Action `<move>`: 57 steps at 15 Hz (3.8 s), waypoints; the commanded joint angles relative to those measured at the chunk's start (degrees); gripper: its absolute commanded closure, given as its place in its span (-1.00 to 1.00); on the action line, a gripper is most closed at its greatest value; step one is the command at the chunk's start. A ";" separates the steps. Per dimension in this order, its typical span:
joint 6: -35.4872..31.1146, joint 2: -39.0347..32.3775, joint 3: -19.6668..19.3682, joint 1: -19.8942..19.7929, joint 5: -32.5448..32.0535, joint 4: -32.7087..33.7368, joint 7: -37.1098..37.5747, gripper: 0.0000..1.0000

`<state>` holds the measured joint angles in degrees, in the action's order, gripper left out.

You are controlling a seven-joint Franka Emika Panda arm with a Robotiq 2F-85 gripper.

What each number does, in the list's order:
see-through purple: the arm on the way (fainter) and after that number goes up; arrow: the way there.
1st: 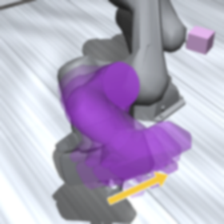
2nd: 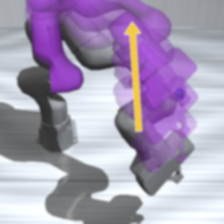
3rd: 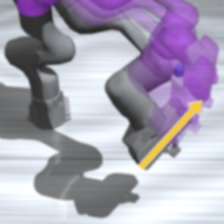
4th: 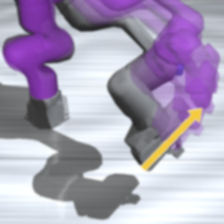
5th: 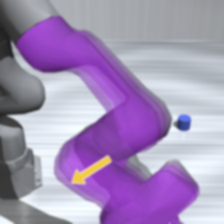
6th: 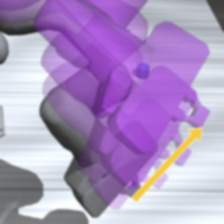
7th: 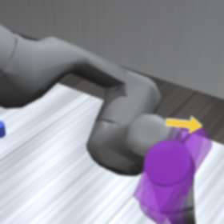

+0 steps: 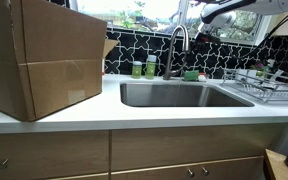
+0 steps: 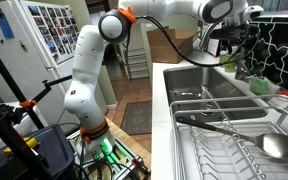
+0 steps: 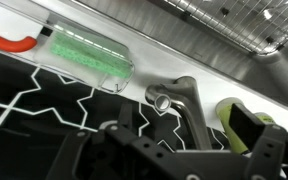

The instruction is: Move the faucet head to the left and then open the tap

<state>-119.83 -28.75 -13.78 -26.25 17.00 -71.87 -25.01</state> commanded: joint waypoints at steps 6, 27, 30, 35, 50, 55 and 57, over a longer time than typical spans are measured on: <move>-5.30 -8.85 2.71 -0.77 2.26 6.04 2.83 -1.00; 5.29 -1.27 0.02 -0.55 -0.26 0.51 0.77 -1.00; 7.66 4.85 -1.43 -0.47 -2.11 -5.19 -0.91 -1.00; 9.04 7.67 -1.72 -0.41 -1.48 -6.13 0.83 -1.00; 5.13 29.46 0.08 7.29 -10.41 -25.74 9.25 -1.00; 2.34 40.69 1.00 10.21 -21.23 -33.71 26.52 -1.00; 1.98 44.28 2.08 10.19 -24.65 -36.39 32.02 -1.00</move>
<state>-115.31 8.35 -12.82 -16.65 -2.13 -100.53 -1.16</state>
